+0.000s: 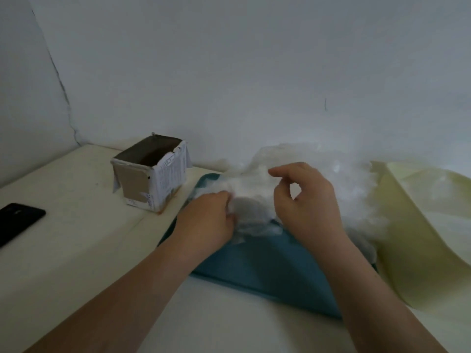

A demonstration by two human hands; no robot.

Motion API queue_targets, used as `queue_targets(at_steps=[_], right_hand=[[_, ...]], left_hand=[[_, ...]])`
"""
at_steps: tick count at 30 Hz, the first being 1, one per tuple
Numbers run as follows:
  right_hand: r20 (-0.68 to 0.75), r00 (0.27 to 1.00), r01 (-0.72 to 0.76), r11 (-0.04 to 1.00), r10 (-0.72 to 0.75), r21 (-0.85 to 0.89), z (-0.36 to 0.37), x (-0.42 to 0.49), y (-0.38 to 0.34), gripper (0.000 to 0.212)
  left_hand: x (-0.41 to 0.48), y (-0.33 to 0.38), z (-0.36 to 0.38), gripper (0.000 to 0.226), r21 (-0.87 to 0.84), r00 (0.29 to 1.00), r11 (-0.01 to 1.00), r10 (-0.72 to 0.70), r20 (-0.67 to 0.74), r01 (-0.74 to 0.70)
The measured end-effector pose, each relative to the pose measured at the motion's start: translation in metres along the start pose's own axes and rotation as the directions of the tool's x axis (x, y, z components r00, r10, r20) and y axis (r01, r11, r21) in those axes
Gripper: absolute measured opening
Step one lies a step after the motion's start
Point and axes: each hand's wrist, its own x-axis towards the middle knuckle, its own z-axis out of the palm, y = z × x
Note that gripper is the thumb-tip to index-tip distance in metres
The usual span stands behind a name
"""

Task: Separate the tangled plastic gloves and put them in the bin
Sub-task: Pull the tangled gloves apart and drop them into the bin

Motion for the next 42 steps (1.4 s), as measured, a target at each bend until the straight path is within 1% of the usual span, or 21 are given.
queue_targets(at_steps=[2, 4, 6, 9, 12, 16, 18, 20, 22, 25, 27, 29, 31, 33, 35, 37, 38, 39, 40, 41, 42], right_hand=[[0.083, 0.996, 0.03, 0.997, -0.036, 0.078, 0.003, -0.002, -0.003, 0.029], [0.244, 0.97, -0.015, 0.997, -0.006, 0.081, 0.008, -0.005, 0.001, 0.033], [0.343, 0.938, -0.054, 0.999, 0.05, 0.002, 0.008, -0.006, 0.008, 0.041], [0.382, 0.916, -0.089, 0.991, 0.121, -0.098, 0.005, -0.003, 0.016, 0.045], [0.314, 0.942, -0.125, 0.992, 0.117, 0.005, 0.002, -0.001, 0.018, 0.04], [-0.008, 0.999, -0.049, 0.972, 0.052, 0.229, -0.011, 0.004, -0.001, 0.027], [-0.022, 0.995, -0.085, 0.94, 0.098, 0.329, -0.023, 0.008, -0.015, 0.024], [0.036, 0.989, -0.145, 0.918, 0.142, 0.368, -0.035, 0.009, -0.025, 0.029], [0.184, 0.962, -0.258, 0.893, 0.202, 0.368, -0.045, 0.01, -0.029, 0.049], [0.453, 0.857, -0.445, 0.793, 0.244, 0.416, -0.053, 0.013, -0.024, 0.072], [0.564, 0.807, -0.47, 0.765, 0.172, 0.439, -0.056, 0.014, -0.02, 0.068], [0.591, 0.802, -0.443, 0.75, 0.086, 0.491, -0.056, 0.013, -0.019, 0.044], [0.563, 0.824, -0.432, 0.715, 0.065, 0.55, -0.053, 0.012, -0.017, 0.028], [0.526, 0.845, -0.457, 0.648, 0.101, 0.61, -0.051, 0.014, -0.014, 0.02], [0.47, 0.868, -0.452, 0.643, 0.158, 0.619, -0.05, 0.016, -0.013, 0.015], [0.432, 0.884, -0.428, 0.684, 0.179, 0.591, -0.053, 0.017, -0.011, 0.014], [0.431, 0.885, -0.424, 0.691, 0.177, 0.586, -0.054, 0.017, -0.009, 0.015], [0.44, 0.881, -0.428, 0.684, 0.171, 0.591, -0.055, 0.018, -0.009, 0.017], [0.461, 0.872, -0.441, 0.669, 0.162, 0.598, -0.055, 0.017, -0.008, 0.019], [0.481, 0.864, -0.451, 0.655, 0.15, 0.606, -0.054, 0.017, -0.008, 0.019], [0.495, 0.857, -0.459, 0.643, 0.14, 0.613, -0.054, 0.017, -0.008, 0.019]], left_hand=[[0.003, 0.003, -0.003, 0.026, -0.064, 0.999, 0.998, 0.018, -0.038, -0.02], [0.002, 0.006, -0.007, 0.026, -0.173, 0.996, 0.983, 0.043, -0.082, -0.057], [0.0, 0.006, -0.011, 0.028, -0.279, 0.993, 0.958, 0.038, -0.114, -0.069], [0.001, 0.003, -0.015, 0.037, -0.395, 0.989, 0.914, 0.035, -0.145, -0.091], [0.0, 0.002, -0.023, 0.034, -0.448, 0.98, 0.884, 0.047, -0.196, -0.132], [-0.005, 0.009, -0.042, 0.053, -0.374, 0.93, 0.885, 0.15, -0.334, -0.277], [-0.008, 0.016, -0.052, 0.054, -0.356, 0.896, 0.863, 0.213, -0.389, -0.359], [-0.012, 0.022, -0.058, 0.052, -0.341, 0.86, 0.83, 0.282, -0.426, -0.441], [-0.015, 0.026, -0.062, 0.05, -0.29, 0.811, 0.805, 0.355, -0.465, -0.518], [-0.016, 0.03, -0.057, 0.042, -0.125, 0.7, 0.766, 0.491, -0.518, -0.63], [-0.015, 0.032, -0.051, 0.039, -0.078, 0.657, 0.736, 0.545, -0.521, -0.673], [-0.016, 0.032, -0.048, 0.038, -0.073, 0.658, 0.731, 0.56, -0.504, -0.678], [-0.016, 0.031, -0.045, 0.038, -0.069, 0.665, 0.74, 0.555, -0.499, -0.669], [-0.014, 0.029, -0.045, 0.04, -0.084, 0.676, 0.76, 0.514, -0.528, -0.644], [-0.013, 0.026, -0.046, 0.045, -0.101, 0.704, 0.809, 0.434, -0.562, -0.58], [-0.015, 0.025, -0.05, 0.049, -0.227, 0.792, 0.862, 0.272, -0.546, -0.453], [-0.015, 0.026, -0.053, 0.046, -0.367, 0.858, 0.86, 0.145, -0.492, -0.355], [-0.015, 0.029, -0.057, 0.039, -0.535, 0.913, 0.81, 0.0, -0.409, -0.239], [-0.015, 0.032, -0.06, 0.033, -0.715, 0.953, 0.689, -0.124, -0.275, -0.117], [-0.014, 0.033, -0.061, 0.036, -0.846, 0.977, 0.533, -0.178, -0.119, -0.006], [-0.012, 0.032, -0.062, 0.045, -0.912, 0.988, 0.402, -0.151, 0.015, 0.075]])
